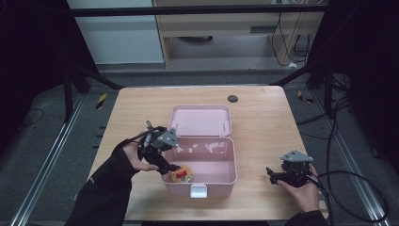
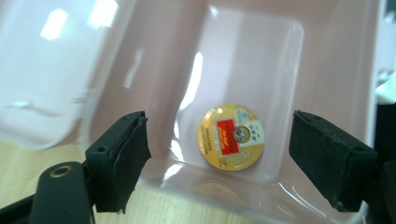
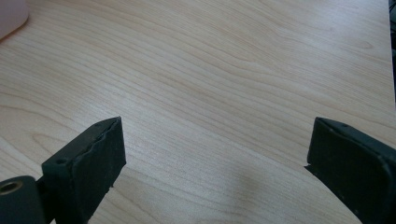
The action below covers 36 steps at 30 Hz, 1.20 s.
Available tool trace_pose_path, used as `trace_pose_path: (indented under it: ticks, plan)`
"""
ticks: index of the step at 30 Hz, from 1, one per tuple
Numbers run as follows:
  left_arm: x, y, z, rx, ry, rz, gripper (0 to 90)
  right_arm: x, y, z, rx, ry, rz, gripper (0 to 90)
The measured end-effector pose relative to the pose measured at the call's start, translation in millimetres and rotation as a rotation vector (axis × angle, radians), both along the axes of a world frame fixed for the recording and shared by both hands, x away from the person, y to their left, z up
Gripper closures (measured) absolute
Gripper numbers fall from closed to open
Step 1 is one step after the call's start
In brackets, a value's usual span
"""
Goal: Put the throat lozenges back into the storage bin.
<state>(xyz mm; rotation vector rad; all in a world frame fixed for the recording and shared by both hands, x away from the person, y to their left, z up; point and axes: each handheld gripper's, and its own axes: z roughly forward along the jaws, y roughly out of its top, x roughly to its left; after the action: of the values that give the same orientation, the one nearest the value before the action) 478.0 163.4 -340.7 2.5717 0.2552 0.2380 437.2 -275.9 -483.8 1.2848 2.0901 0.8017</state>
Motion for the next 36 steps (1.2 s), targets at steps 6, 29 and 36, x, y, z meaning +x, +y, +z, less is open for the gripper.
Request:
trace_pose_path:
  ticks: [6,29,36]
  plan:
    - [-6.6,30.3,11.8,-0.083,-0.054,0.126,20.5,-0.7,-1.6,-0.8,-0.001,0.005,-0.008,4.6]
    - [-24.1,123.5,-62.7,-0.290,-0.132,0.660,19.4,-1.6,-5.4,-5.8,-0.006,0.011,-0.032,3.6]
    - [-26.4,130.8,-84.7,-0.319,-0.161,0.800,20.0,-1.5,-6.3,-7.5,-0.002,0.012,-0.035,3.5]
